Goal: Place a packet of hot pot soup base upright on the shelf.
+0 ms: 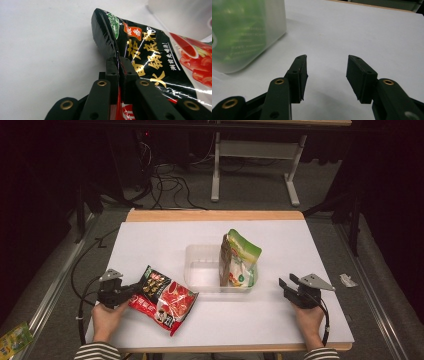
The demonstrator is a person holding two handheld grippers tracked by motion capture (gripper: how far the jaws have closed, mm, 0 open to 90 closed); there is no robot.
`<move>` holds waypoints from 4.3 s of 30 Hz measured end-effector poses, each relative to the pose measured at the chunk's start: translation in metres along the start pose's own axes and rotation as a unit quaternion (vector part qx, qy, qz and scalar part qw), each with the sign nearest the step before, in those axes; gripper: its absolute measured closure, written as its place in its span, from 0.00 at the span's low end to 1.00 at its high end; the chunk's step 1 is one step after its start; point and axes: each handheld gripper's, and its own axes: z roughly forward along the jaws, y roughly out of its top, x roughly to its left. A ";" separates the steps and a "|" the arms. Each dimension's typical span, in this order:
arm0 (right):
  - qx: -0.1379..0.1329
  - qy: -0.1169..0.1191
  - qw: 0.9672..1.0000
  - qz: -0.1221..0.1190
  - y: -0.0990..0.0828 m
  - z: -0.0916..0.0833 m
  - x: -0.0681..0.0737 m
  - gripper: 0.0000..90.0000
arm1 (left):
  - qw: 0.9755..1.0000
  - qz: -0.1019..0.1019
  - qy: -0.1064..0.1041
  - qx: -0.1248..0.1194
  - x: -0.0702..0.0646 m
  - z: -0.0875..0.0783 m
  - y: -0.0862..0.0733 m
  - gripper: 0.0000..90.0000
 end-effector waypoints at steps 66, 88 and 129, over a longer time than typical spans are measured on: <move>-0.002 0.000 1.000 -0.004 0.000 0.000 0.000 0.56 | 0.990 0.106 -0.032 -0.085 -0.080 -0.066 0.054 0.99; -0.006 0.002 1.000 -0.003 0.000 -0.001 -0.001 0.56 | 0.988 0.111 -0.050 -0.099 -0.098 -0.075 0.083 0.99; -0.007 0.005 1.000 -0.002 0.000 -0.001 -0.001 0.55 | 0.994 0.031 -0.017 -0.107 -0.108 -0.021 0.158 0.99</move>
